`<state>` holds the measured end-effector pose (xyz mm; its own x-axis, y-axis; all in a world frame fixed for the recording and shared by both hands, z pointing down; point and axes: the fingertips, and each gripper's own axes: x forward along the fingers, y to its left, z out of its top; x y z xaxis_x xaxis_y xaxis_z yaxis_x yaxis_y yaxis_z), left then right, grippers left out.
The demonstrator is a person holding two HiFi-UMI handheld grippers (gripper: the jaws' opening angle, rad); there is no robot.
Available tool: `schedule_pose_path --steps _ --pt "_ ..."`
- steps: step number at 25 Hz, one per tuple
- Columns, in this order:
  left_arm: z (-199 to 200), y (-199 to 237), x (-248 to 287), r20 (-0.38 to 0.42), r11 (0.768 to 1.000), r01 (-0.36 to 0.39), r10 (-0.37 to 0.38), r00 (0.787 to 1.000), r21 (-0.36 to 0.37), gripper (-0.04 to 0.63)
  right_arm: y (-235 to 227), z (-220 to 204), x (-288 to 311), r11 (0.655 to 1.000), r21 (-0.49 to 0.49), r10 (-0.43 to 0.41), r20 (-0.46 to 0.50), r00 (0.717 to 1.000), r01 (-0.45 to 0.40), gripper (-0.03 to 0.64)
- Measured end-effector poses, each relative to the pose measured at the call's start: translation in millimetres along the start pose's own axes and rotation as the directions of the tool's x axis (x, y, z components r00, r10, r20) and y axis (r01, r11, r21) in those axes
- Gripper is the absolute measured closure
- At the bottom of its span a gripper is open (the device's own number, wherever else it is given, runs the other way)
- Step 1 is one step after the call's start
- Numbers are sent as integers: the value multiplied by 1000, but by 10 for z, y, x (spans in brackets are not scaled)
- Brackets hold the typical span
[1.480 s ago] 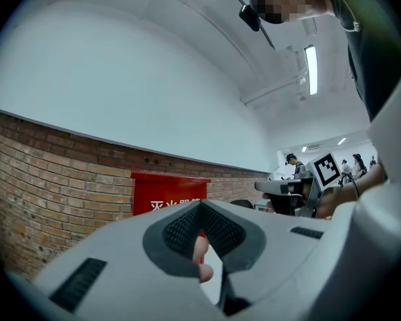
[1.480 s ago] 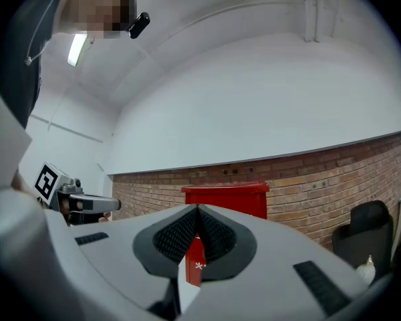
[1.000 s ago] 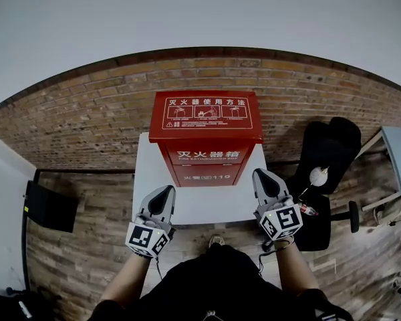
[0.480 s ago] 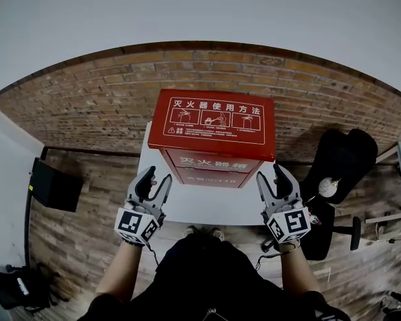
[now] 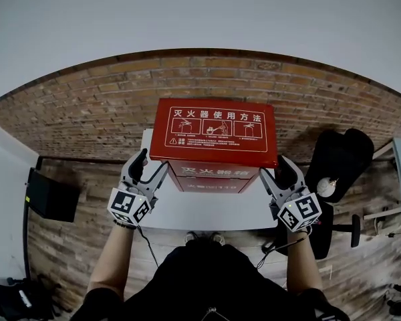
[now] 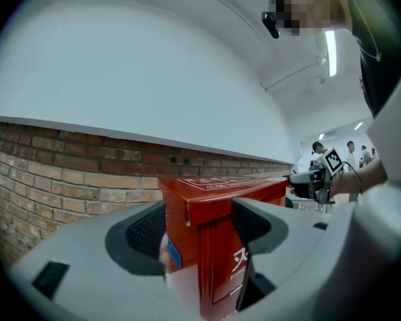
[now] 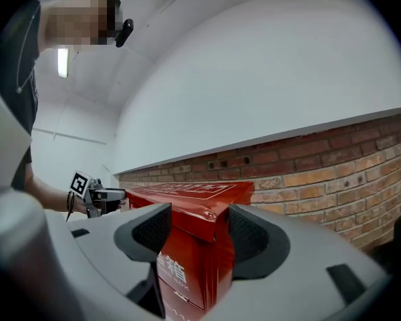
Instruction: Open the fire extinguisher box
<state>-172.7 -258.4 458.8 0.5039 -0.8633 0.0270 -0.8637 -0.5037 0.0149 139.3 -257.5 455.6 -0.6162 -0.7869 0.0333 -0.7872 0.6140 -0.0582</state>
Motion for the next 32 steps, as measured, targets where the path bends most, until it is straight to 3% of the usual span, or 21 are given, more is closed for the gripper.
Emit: schedule_pose_path --steps 5,11,17,21,27,32 --pt "65 -72 74 22 996 53 -55 998 66 257 -62 -5 11 999 28 -24 8 1000 24 362" --pt "97 -95 56 0 994 45 -45 999 103 272 -43 11 9 1000 -15 -26 -41 999 26 377" --pt "438 -133 99 -6 985 88 -88 996 149 270 -58 380 -2 999 -31 -11 -69 998 9 376" --pt "703 -47 230 4 956 84 -89 996 283 270 -119 792 99 999 -9 48 8 999 -48 376" --pt "1193 159 515 98 947 48 -84 992 319 272 -280 1228 380 983 -180 35 58 998 -24 376" --pt "1394 296 821 136 943 19 -67 988 332 273 -572 1415 662 974 -219 -43 70 997 58 377"
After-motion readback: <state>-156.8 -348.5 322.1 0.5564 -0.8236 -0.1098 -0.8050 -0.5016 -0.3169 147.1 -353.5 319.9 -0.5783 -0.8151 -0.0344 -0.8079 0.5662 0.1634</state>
